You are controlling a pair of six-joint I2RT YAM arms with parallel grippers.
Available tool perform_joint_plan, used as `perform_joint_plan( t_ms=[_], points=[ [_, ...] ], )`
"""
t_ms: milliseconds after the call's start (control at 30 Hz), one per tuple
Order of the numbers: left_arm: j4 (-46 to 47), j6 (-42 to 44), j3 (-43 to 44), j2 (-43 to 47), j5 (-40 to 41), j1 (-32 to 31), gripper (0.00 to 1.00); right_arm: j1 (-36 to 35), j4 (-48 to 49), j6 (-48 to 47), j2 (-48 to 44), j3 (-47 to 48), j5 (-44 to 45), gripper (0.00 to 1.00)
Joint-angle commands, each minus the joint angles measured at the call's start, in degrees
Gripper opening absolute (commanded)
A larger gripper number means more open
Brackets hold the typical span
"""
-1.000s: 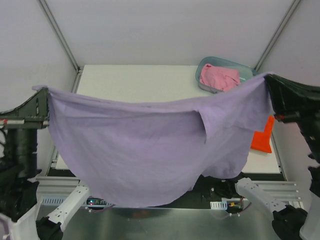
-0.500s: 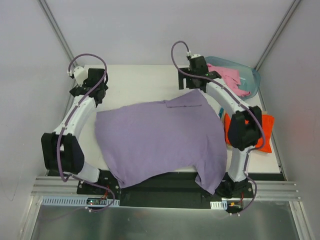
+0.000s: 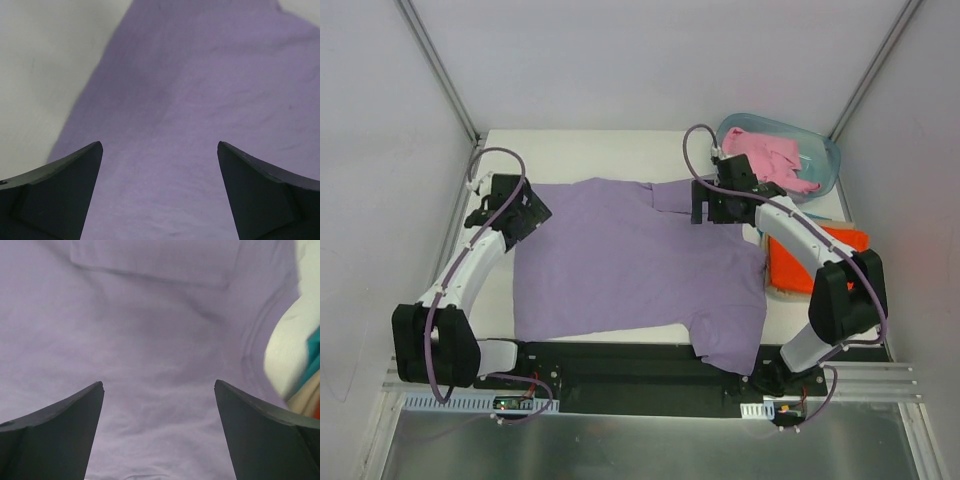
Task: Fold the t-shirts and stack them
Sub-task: Flatten out the tshirt
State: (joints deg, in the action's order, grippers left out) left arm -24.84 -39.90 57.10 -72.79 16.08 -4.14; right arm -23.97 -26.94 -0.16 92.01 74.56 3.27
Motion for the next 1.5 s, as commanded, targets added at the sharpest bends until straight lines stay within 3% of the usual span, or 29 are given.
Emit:
perform_joint_plan(
  t_ms=[0,367,467,967,1067,1200,1367,1467],
  points=[
    [-0.74,-3.07,-7.16,-0.94,-11.94,-0.34,0.99,-0.73,1.71,4.91,-0.77,-8.36,-7.3,0.96],
    [1.11,-5.53,-15.34,-5.86,-9.84,0.19,0.99,-4.77,4.96,8.42,2.39,-14.88,-6.34,0.96],
    [0.93,-8.6,-18.59,-6.48,-10.44,2.9,0.99,-6.61,5.58,10.97,0.64,-18.21,-3.63,0.96],
    [-3.63,-9.5,-23.97,3.35,-7.29,14.25,0.99,-22.35,1.63,17.65,-6.65,-21.84,-6.87,0.96],
    [-5.74,-8.97,-22.04,8.09,-5.44,14.43,0.99,-22.44,-0.48,15.82,-11.04,-18.33,-4.25,0.96],
    [-5.83,-8.53,-19.49,16.34,-9.21,14.43,0.99,-20.43,-5.39,12.21,-12.03,-10.6,5.68,0.96],
    [-3.12,-6.78,-18.51,20.15,-17.45,14.25,0.99,-9.18,-1.37,7.91,-5.11,-2.35,-2.64,0.96],
    [0.3,-5.81,-20.44,20.24,-21.86,13.81,0.99,-5.4,-3.47,5.45,2.26,4.51,-0.73,0.98]
  ],
)
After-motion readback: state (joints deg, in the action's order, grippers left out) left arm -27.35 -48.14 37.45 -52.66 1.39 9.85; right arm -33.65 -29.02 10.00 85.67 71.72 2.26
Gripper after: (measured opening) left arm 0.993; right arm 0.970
